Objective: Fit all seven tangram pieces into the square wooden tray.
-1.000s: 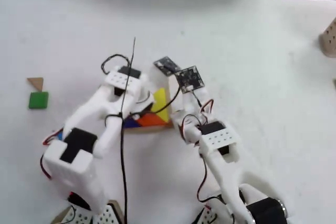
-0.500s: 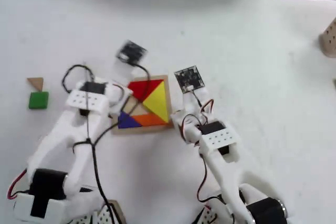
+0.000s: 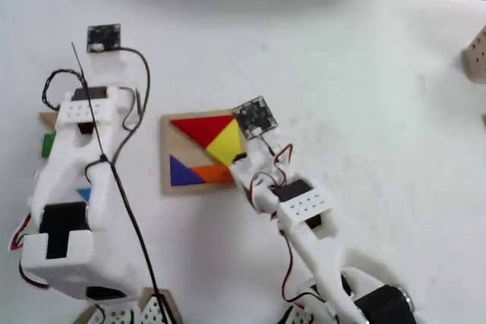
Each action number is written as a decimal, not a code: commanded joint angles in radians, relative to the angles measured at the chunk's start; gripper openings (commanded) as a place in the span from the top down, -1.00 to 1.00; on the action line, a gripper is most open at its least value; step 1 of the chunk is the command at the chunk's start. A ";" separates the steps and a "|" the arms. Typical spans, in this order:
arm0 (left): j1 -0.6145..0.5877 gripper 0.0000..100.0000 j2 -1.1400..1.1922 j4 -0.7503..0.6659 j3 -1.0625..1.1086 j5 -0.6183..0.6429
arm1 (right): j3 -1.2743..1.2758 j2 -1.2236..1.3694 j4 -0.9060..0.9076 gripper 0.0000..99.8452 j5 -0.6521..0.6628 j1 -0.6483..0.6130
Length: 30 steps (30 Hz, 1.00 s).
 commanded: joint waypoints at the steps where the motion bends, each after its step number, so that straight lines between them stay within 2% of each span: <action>1: -0.041 0.95 -0.007 0.005 -0.057 0.052 | -0.046 0.030 -0.134 0.96 0.017 -0.051; 5: -0.074 0.95 -0.005 -0.014 -0.061 0.098 | -0.098 0.194 -0.291 0.96 0.021 -0.082; 9: -0.093 0.95 -0.005 -0.017 -0.066 0.183 | -0.256 0.380 -0.314 0.96 0.020 -0.093; 12: -0.108 0.95 0.004 -0.021 -0.078 0.221 | -0.338 0.469 -0.255 0.96 0.020 -0.107; 18: -0.111 0.95 0.105 -0.012 -0.169 0.236 | -0.353 0.446 -0.134 0.96 0.023 -0.133; 30: -0.148 0.95 0.262 0.137 -0.371 0.238 | -0.354 0.447 0.022 0.96 0.023 -0.131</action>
